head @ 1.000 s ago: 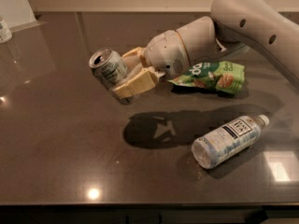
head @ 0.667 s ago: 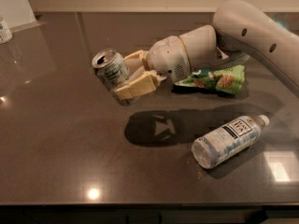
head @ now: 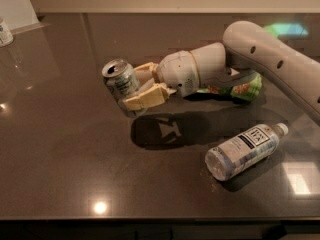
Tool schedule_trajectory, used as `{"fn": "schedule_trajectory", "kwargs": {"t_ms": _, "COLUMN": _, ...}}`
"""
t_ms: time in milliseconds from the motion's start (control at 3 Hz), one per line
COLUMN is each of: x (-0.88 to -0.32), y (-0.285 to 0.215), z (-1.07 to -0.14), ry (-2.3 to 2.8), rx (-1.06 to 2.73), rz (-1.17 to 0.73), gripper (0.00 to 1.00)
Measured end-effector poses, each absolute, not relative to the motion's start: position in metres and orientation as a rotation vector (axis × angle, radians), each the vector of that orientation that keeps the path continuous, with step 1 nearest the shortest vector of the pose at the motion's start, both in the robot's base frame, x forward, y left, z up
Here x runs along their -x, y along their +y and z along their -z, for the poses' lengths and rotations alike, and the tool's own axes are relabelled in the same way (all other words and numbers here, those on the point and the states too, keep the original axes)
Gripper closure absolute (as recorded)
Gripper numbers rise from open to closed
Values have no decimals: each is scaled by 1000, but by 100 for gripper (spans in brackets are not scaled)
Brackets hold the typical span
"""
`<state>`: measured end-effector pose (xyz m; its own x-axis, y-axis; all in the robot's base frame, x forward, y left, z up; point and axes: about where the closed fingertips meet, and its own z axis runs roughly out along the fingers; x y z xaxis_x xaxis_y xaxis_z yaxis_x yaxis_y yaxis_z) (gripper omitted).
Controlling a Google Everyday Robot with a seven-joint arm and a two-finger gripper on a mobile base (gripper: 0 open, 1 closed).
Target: Place 7up can upright
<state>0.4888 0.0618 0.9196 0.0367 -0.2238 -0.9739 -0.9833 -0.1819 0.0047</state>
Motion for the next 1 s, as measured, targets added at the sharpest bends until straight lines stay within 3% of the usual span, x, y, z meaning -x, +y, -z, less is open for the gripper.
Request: {"fn": "schedule_trajectory", "kwargs": {"t_ms": 1000, "x": -495, "y": 62, "z": -894, "ry": 1278, "rx": 1367, "rz": -1373, "gripper": 100}}
